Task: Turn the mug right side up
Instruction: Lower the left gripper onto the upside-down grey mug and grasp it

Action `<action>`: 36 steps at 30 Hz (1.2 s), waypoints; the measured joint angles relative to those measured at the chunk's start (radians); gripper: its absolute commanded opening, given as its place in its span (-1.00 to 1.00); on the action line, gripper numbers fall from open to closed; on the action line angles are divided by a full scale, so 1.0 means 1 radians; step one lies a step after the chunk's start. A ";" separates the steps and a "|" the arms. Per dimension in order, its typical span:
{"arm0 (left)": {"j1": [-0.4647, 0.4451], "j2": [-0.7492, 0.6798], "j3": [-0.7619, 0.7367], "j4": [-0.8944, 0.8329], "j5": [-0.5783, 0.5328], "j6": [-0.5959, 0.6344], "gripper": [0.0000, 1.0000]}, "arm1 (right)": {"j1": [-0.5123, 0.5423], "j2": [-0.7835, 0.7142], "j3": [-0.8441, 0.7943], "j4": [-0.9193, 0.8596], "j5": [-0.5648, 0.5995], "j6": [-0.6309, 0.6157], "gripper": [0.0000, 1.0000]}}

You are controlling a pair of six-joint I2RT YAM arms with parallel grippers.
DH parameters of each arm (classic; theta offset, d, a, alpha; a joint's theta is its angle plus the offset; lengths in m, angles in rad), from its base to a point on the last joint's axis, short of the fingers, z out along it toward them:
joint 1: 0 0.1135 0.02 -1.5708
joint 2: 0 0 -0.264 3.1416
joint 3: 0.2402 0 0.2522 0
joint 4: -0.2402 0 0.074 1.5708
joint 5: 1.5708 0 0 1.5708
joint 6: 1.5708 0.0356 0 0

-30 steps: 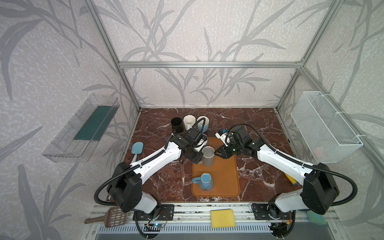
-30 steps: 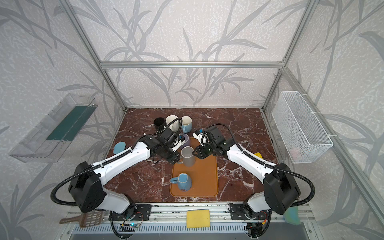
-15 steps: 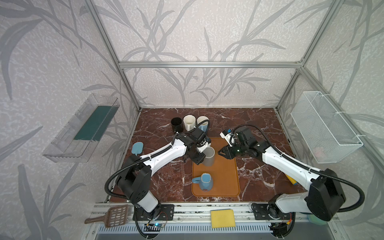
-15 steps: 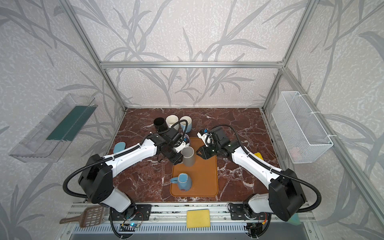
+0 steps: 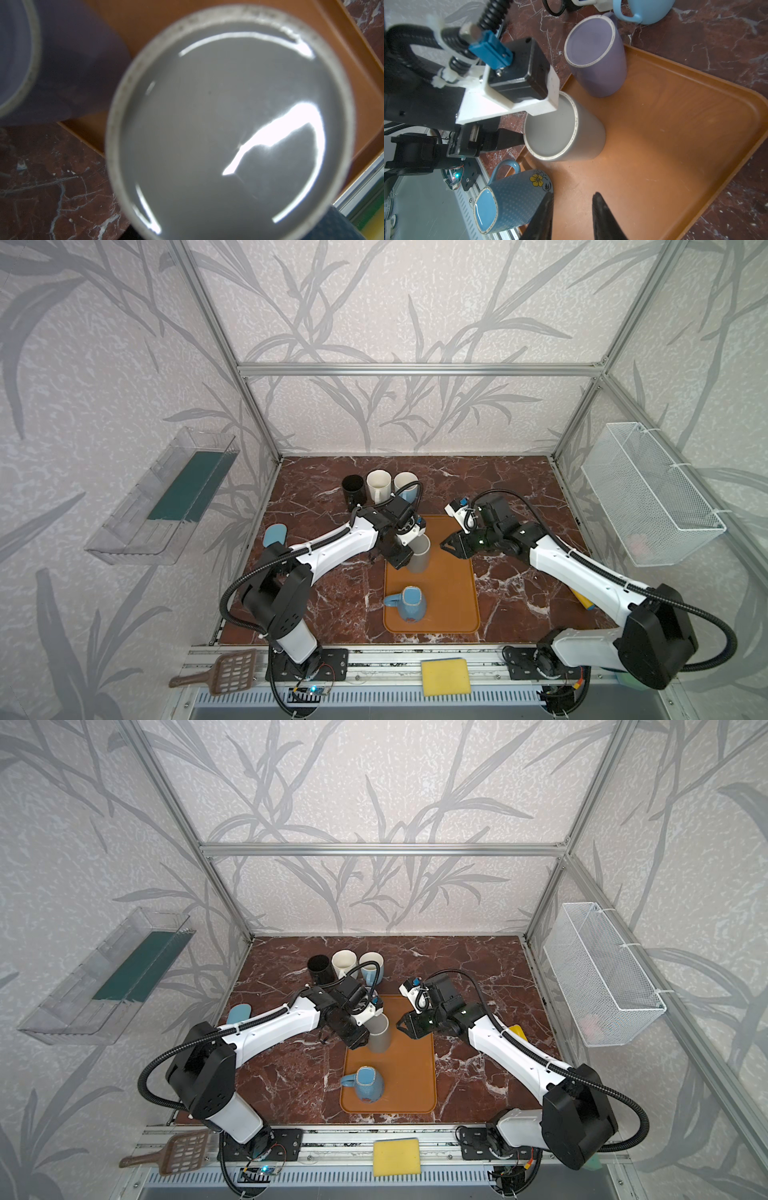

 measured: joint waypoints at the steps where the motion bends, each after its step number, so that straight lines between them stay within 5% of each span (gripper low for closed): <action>1: 0.000 0.000 0.000 0.006 0.000 0.000 -0.09 | 0.000 -0.003 -0.001 0.000 0.000 0.000 -0.33; 36: -0.072 0.035 0.009 0.036 -0.023 -0.019 -0.41 | -0.039 -0.064 -0.045 -0.007 0.025 0.021 -0.33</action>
